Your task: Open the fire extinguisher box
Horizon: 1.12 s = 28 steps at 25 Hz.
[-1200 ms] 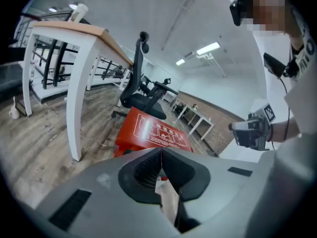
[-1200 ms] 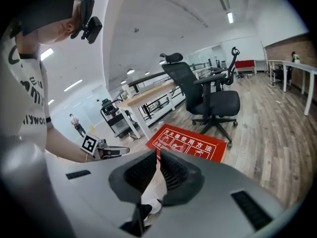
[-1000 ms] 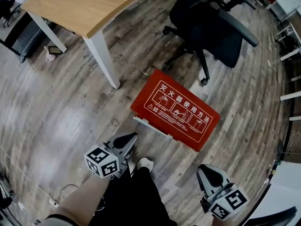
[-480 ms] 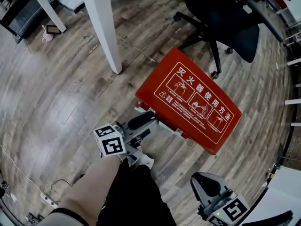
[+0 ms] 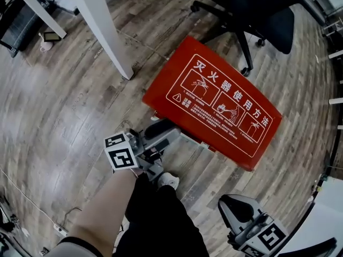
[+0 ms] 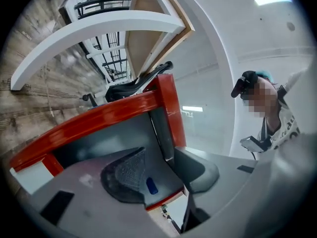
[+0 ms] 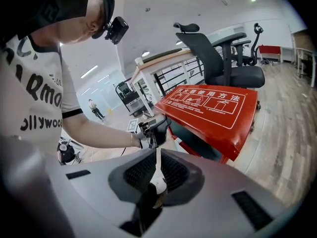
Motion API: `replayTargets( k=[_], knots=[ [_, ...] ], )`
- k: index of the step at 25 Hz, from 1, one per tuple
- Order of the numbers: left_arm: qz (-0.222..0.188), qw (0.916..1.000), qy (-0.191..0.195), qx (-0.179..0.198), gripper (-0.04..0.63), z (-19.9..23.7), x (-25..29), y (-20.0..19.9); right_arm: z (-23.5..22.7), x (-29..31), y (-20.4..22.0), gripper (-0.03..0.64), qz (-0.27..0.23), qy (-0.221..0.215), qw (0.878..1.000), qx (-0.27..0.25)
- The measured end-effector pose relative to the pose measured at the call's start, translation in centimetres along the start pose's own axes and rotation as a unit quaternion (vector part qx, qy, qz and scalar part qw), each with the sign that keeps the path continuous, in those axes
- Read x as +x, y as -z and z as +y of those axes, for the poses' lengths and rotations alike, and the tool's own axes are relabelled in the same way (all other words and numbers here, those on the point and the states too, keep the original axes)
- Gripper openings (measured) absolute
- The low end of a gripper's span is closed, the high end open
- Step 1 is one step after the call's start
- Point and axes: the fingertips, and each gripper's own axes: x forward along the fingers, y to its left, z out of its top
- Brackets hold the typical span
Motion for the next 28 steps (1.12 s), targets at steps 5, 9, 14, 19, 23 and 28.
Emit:
replayTargets(
  k=[5, 9, 14, 19, 23, 28],
  knots=[
    [0.004, 0.9979, 0.059, -0.024, 0.161, -2.1, 0.3, -0.8, -0.5, -0.9, -0.6, 0.014, -0.012, 0.0, 1.0, 0.024],
    [0.002, 0.9962, 0.082, -0.028, 0.163, -4.2, 1.7, -1.9, -0.5, -1.8, -1.1, 0.014, -0.011, 0.001, 0.999, 0.034],
    [0.011, 0.9963, 0.076, -0.038, 0.163, -6.1, 1.8, -2.5, -0.1, -2.8, -3.6, 0.014, -0.037, 0.006, 0.998, 0.041],
    [0.03, 0.9958, 0.076, -0.042, 0.163, -8.3, 2.3, -3.4, 0.8, -4.0, -5.6, 0.014, -0.063, 0.017, 0.997, 0.046],
    [0.038, 0.9945, 0.078, -0.058, 0.125, -9.7, 3.0, -4.4, 1.6, -4.9, -7.1, 0.014, -0.088, 0.024, 0.994, 0.053],
    [0.039, 0.9926, 0.092, -0.069, 0.06, -11.6, 5.3, -6.2, 2.2, -6.6, -9.3, 0.014, -0.116, 0.04, 0.991, 0.056]
  ],
)
